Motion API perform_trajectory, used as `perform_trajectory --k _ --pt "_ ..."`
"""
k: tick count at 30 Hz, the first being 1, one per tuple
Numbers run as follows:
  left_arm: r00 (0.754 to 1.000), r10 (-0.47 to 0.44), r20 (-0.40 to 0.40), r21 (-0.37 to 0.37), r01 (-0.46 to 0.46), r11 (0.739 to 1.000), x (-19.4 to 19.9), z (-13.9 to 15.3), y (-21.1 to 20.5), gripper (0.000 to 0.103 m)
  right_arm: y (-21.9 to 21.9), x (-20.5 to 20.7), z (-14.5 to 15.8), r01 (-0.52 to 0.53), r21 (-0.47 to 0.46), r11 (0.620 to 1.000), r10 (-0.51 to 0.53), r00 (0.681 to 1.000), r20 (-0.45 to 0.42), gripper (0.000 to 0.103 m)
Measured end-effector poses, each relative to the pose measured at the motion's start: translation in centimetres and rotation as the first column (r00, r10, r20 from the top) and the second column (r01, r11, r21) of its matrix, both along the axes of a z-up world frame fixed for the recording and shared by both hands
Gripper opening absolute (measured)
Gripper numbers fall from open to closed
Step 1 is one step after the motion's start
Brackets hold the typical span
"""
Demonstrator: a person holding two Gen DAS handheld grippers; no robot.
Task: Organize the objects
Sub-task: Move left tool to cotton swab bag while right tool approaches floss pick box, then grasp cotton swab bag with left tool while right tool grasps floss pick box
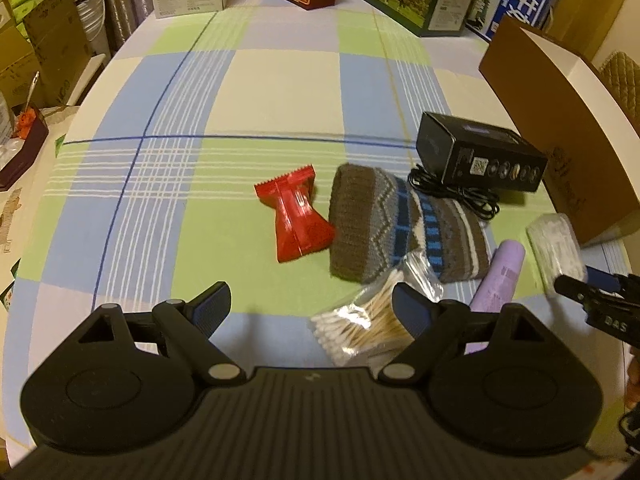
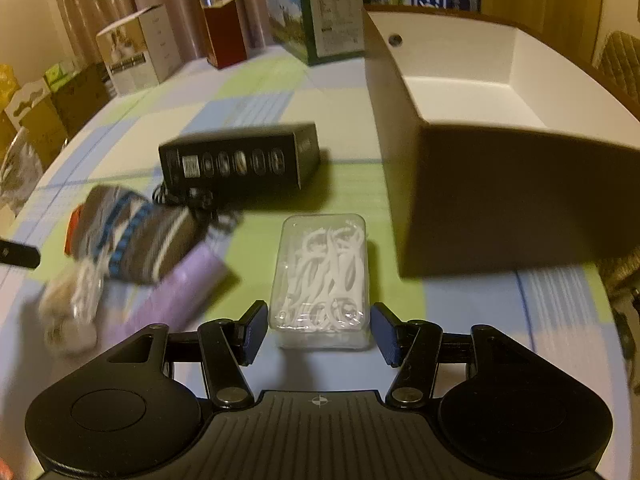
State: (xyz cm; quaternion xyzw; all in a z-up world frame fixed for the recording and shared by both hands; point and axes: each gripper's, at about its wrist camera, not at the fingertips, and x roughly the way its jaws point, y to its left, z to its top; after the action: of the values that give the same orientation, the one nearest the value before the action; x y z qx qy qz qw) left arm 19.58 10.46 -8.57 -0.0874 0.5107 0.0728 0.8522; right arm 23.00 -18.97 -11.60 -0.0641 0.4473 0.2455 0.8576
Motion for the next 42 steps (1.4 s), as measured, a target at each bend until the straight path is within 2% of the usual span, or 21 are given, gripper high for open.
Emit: perform_trajectory --k 6,12,17,18,19,21,22,23,25,31,34,40,42 --pt "0.998 -0.065 -0.012 -0.038 0.065 0.997 -0.4 -0.9 -1.3 0.079 -2.1 -0.8 0.7 0.018 -0.053 0.998 -0.020 0.999 -0.048 0.053" --pt "0.978 -0.210 -0.013 -0.040 0.209 0.977 0.7 -2.0 -3.7 0.078 -2.7 -0.6 1.0 0.056 -0.052 0.997 -0.058 0.997 -0.048 0.056" --pt "0.975 -0.213 -0.059 -0.024 0.212 0.977 2.2 -4.0 -4.4 0.077 -2.9 -0.6 1.1 0.070 -0.057 0.996 -0.072 0.997 -0.036 0.061" --pt "0.978 -0.198 -0.062 -0.020 0.197 0.980 2.4 -4.2 -4.3 0.075 -3.0 -0.6 1.2 0.075 -0.057 0.996 -0.077 0.996 -0.036 0.062" --pt "0.980 -0.189 -0.061 -0.022 0.188 0.982 2.5 -4.3 -4.3 0.063 -3.1 -0.6 1.2 0.080 -0.057 0.995 -0.083 0.996 -0.037 0.063" --pt "0.980 -0.190 -0.058 -0.058 0.187 0.981 2.6 -4.3 -4.1 0.047 -3.2 -0.5 1.1 0.086 -0.057 0.995 -0.088 0.995 -0.037 0.064" --pt "0.979 -0.200 -0.050 -0.082 0.195 0.977 2.5 -4.3 -4.0 0.036 -3.3 -0.5 1.2 0.088 -0.057 0.995 -0.090 0.995 -0.038 0.064" --pt "0.977 -0.207 -0.047 -0.085 0.202 0.976 2.5 -4.1 -4.1 0.030 -3.3 -0.5 1.2 0.089 -0.057 0.994 -0.091 0.995 -0.038 0.064" --pt "0.975 -0.217 -0.045 -0.062 0.214 0.975 2.3 -3.9 -4.3 0.027 -3.3 -0.4 1.2 0.088 -0.059 0.994 -0.091 0.995 -0.036 0.065" --pt "0.976 -0.212 -0.060 -0.067 0.208 0.976 0.7 -3.6 -2.3 0.028 -3.3 -0.2 1.3 0.081 -0.055 0.995 -0.083 0.996 -0.040 0.065" --pt "0.968 -0.243 -0.059 -0.045 0.241 0.970 -0.2 -3.3 -2.2 0.035 -3.3 -0.1 1.3 0.079 -0.057 0.995 -0.081 0.996 -0.040 0.066" --pt "0.933 -0.352 -0.076 -0.003 0.353 0.936 -1.5 -2.8 -3.0 0.036 -3.3 -0.1 1.7 0.071 -0.062 0.996 -0.074 0.997 -0.034 0.066" --pt "0.920 -0.383 -0.086 0.013 0.385 0.923 -1.8 -2.8 -3.5 0.043 -3.3 -0.2 1.7 0.074 -0.064 0.995 -0.076 0.997 -0.033 0.067"
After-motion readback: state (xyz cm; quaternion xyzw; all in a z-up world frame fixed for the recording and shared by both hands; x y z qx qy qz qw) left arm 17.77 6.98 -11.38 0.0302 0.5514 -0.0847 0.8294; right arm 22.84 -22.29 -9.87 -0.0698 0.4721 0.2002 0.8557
